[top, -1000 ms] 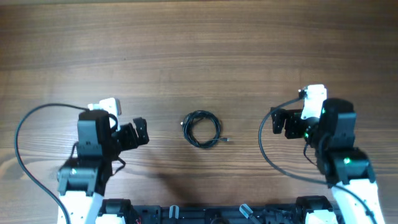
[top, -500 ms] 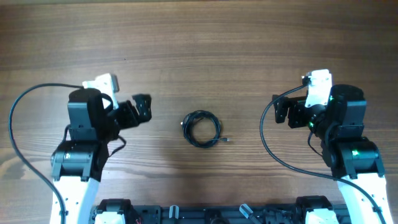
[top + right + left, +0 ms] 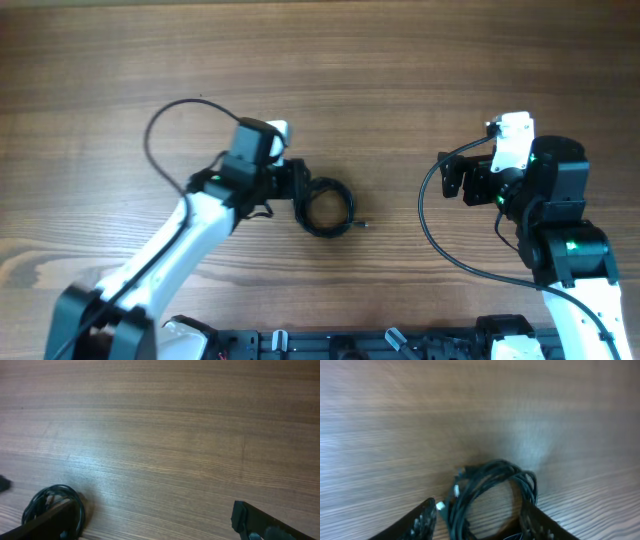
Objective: Untangle cables
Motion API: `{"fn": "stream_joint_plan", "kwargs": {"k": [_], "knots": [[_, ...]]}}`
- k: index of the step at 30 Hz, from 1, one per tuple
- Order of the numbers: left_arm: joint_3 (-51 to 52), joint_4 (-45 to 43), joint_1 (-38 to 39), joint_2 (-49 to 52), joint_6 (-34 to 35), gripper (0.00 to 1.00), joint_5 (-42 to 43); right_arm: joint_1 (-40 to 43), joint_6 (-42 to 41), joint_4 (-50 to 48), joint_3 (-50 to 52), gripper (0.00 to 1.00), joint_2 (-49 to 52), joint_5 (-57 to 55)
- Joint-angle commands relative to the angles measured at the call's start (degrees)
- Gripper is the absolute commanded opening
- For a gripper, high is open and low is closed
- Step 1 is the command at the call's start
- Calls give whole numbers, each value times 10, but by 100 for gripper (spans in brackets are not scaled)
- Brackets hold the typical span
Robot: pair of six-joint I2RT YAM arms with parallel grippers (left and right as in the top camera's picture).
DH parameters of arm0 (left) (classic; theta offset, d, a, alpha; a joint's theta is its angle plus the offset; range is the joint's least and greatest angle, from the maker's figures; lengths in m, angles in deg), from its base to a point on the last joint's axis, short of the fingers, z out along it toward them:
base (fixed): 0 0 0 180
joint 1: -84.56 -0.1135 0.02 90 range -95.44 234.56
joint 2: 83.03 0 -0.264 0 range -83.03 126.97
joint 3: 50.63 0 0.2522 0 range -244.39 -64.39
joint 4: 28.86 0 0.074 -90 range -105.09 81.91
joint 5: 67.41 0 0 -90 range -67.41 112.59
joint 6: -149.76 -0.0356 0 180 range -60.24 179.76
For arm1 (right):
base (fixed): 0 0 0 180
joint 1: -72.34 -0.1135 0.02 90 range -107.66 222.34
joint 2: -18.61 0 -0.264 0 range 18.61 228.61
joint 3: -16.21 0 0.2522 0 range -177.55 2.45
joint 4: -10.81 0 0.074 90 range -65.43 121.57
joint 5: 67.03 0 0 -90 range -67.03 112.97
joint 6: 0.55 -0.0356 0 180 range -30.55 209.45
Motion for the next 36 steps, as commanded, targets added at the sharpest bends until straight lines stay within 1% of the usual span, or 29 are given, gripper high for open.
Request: {"fn": "stream_joint_plan", "kwargs": {"k": [1,3,8,10,15,16,17,18,20,23,26,28,31,33,36], "knots": [[-7,-12,38,60,1,50,-24,-3,-7,-3,-12,100,-5,10],[-7,-9,52,94,1,47,-45,-3,-7,-3,-12,100,-5,10],[-6,6,53,101,1,45,-77,-3,-7,-3,-12,99,-5,10],[-5,16,53,102,1,45,-80,-3,-7,-3,-12,98,-5,10],[9,18,54,103,1,42,-79,-3,-7,-3,-12,95,-5,10],[9,18,54,103,2,33,-79,-3,-7,-3,-12,95,-5,10],[9,16,54,103,1,16,-79,-3,-7,-3,-12,94,-5,10],[9,14,54,103,3,4,-79,-3,-7,-3,-12,93,-5,10],[9,13,54,103,17,4,-78,-3,-13,-2,-12,93,-5,10],[8,7,54,98,16,4,-76,-3,-22,-2,-12,93,-2,10],[-20,10,54,70,16,4,-67,-3,-36,-2,-12,92,10,14],[-43,9,54,45,16,4,-41,-3,-36,-2,-12,91,20,51],[-73,0,54,8,25,4,20,-3,-36,-3,-12,89,43,113],[-74,-14,54,-14,32,4,64,-3,-32,-5,-12,81,63,151],[-74,-18,54,-21,49,4,94,-3,-32,-17,-12,79,94,215]]}}
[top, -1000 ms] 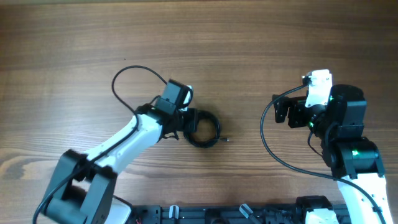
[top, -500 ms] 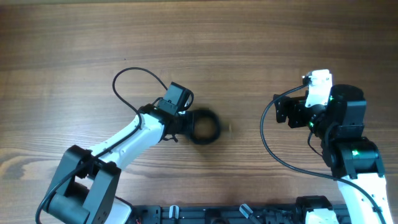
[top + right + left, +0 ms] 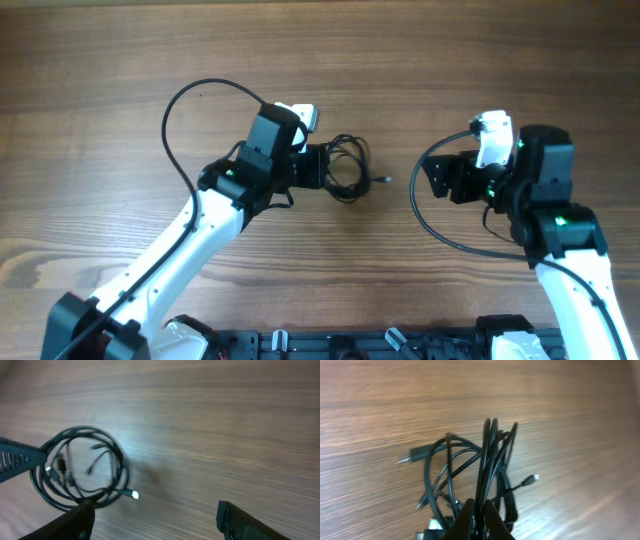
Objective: Untangle cables
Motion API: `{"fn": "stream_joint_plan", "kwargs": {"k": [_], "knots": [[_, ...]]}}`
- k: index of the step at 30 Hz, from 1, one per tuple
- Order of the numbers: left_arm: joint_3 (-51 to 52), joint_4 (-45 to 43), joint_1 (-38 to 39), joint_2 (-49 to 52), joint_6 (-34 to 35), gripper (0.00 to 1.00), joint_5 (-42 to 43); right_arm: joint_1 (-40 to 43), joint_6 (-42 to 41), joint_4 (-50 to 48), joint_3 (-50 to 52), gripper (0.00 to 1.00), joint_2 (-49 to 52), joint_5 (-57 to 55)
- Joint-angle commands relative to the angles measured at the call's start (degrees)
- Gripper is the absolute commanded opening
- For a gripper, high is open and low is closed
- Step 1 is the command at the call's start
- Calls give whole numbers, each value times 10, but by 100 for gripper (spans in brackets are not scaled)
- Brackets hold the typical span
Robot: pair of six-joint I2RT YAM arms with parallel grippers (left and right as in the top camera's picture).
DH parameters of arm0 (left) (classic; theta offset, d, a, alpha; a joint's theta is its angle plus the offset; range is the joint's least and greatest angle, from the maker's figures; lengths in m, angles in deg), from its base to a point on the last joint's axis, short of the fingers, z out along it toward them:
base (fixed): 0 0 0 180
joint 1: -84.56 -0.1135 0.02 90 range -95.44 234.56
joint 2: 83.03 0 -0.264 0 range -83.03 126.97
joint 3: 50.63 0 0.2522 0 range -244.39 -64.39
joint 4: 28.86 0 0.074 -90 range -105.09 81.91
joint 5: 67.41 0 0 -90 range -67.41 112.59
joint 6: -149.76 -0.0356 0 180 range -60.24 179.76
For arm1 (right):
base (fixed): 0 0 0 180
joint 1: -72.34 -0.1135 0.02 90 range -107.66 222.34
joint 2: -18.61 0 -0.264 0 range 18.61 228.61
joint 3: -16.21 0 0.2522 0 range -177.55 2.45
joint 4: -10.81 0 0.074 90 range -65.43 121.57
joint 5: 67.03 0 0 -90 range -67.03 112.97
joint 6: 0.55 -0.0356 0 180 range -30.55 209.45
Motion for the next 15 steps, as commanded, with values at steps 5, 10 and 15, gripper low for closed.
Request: {"fn": "stream_joint_plan", "kwargs": {"k": [5,10,15], "knots": [[-6,-55,3,-9,34,4,132,-30,-1,-25,-12,73,58,125],[-6,-96,2,-9,50,4,179,-62,-2,-34,-12,66,85,109],[-6,-109,2,-10,50,4,214,-69,-36,-52,-12,49,122,38]]}}
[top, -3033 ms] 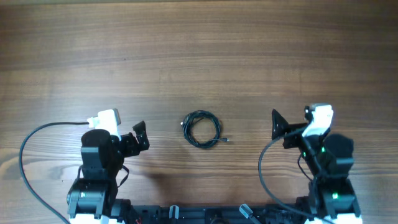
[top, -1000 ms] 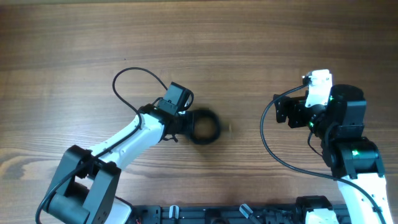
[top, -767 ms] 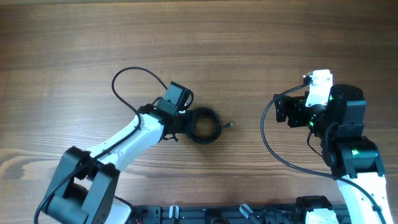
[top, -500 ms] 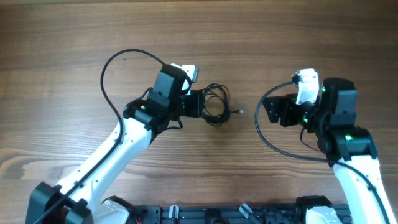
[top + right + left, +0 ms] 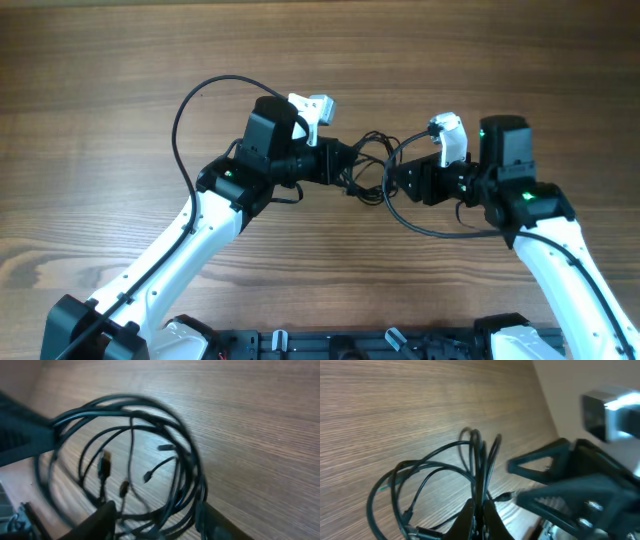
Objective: Untangle cables
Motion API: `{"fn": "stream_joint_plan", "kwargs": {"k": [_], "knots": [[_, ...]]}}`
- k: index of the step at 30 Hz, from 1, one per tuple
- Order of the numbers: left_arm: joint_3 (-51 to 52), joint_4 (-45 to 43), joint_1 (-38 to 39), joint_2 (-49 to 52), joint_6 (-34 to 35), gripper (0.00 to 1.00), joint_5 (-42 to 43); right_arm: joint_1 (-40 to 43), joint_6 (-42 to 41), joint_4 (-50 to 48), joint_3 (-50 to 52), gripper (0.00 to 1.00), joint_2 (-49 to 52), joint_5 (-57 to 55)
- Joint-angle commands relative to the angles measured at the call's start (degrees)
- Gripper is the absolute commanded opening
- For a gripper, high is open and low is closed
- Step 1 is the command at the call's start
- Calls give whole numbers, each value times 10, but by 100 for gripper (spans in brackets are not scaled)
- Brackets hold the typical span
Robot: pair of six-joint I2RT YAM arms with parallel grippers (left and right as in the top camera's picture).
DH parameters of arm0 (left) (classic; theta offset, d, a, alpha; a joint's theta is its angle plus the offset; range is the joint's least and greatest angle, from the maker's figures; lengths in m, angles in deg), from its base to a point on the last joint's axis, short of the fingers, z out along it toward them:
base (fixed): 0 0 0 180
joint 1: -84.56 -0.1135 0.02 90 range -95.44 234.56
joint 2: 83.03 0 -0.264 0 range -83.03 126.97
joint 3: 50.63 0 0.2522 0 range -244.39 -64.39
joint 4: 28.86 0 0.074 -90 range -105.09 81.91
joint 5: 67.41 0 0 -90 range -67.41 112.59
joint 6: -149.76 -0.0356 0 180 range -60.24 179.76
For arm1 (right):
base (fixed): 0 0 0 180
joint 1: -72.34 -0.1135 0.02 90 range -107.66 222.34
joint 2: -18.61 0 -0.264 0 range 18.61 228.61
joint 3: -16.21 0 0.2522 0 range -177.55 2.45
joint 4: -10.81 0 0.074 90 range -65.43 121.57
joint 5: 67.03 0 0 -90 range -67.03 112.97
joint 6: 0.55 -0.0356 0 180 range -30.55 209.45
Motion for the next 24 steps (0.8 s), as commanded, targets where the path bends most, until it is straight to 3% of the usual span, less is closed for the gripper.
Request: {"fn": "stream_joint_plan", "kwargs": {"k": [1,4,7,12,16,21,24], "knots": [[-5,-6,2,-4,8,4,53,-3,-29,-22,-12,48,35,-54],[-5,-5,2,-4,8,4,67,-3,-57,-51,-12,38,65,-53],[-5,-5,2,-4,8,4,66,-3,-69,-54,-12,35,91,-40],[-5,25,1,-4,5,4,6,-3,-56,-53,-12,44,97,13],[-5,-21,1,-8,8,4,11,-3,-37,-44,-12,56,97,72],[-5,-91,1,-24,71,4,85,-3,-37,-66,-11,57,97,71],[-5,-116,1,-31,94,4,118,-3,-48,-100,-11,50,97,45]]}}
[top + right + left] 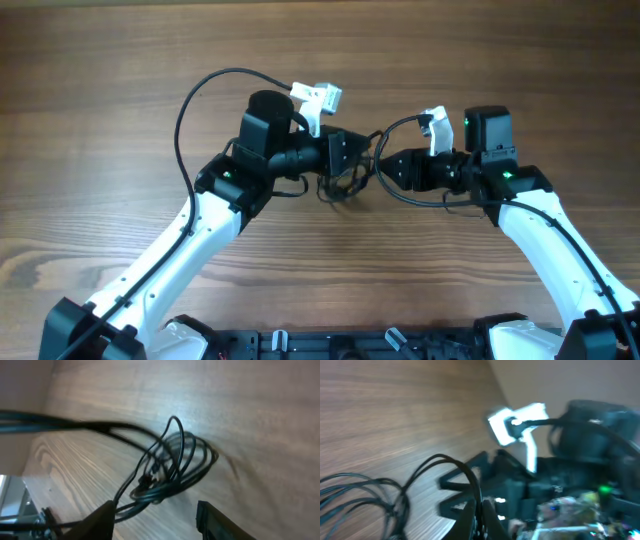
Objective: Untangle cables
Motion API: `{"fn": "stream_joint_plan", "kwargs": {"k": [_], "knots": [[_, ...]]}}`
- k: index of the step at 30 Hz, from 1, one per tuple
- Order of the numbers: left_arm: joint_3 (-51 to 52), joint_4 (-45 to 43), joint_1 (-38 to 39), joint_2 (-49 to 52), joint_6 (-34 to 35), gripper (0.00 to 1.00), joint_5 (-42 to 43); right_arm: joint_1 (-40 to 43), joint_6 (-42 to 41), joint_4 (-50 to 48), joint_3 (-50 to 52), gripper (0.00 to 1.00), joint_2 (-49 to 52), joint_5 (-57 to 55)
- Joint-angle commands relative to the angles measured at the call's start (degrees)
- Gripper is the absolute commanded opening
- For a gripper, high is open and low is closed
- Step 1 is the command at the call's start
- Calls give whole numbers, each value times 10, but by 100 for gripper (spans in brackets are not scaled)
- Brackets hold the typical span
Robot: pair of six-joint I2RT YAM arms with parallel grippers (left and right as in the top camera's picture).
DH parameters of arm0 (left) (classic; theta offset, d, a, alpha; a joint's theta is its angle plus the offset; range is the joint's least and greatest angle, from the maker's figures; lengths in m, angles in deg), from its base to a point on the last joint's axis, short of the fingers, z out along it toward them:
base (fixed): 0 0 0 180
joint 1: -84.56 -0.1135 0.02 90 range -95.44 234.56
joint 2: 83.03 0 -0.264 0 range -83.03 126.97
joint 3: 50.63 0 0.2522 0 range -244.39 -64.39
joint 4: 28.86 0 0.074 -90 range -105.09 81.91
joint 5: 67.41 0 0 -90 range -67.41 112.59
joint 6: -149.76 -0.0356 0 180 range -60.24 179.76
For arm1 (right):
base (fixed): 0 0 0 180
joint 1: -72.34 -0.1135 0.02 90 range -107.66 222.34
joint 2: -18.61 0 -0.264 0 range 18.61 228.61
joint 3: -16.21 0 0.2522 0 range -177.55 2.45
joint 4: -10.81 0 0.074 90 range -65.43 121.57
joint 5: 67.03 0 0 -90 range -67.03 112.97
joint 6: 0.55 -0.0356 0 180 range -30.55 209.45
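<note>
The tangled black cables (pixel 343 184) hang as a loose coil under my left gripper (pixel 342 152), which is shut on a few strands at the top. In the left wrist view the fingers (pixel 481 512) pinch one strand, and the loops (pixel 367 492) sag to the left. My right gripper (pixel 388 168) faces the left one from the right, open, just beside the coil. The right wrist view shows the coil (pixel 177 466) over the table, strands running past the left fingertip (pixel 102 517) of the right gripper (pixel 156 521).
A wooden table (pixel 100 90) lies under both arms. Each arm's own black supply cable arcs beside it, the left arm's cable (pixel 190 95) and the right arm's cable (pixel 410 195). A dark rail (pixel 350 345) runs along the near edge.
The right gripper has come in closer to the left gripper and the coil. The coil now hangs lower and more bunched beneath the left gripper. The left gripper still grips the strands.
The coil first lay flat on the table between my open left fingers, the right arm far off to the right. Then the left gripper was shut on it and held it up. The right gripper, open, then stood next to the coil, and now stands nearer.
</note>
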Motion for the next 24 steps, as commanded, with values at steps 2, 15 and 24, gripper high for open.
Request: {"fn": "stream_joint_plan", "kwargs": {"k": [2,15,24], "knots": [[-6,-20,1,-37,65,4,72,-2,-23,-55,-11,48,4,-61],[-5,148,-113,-54,-18,4,-88,-2,-9,-8,-19,4,-11,-207],[-5,200,-143,-54,-33,88,-116,-2,-31,5,-111,4,-98,-136]]}}
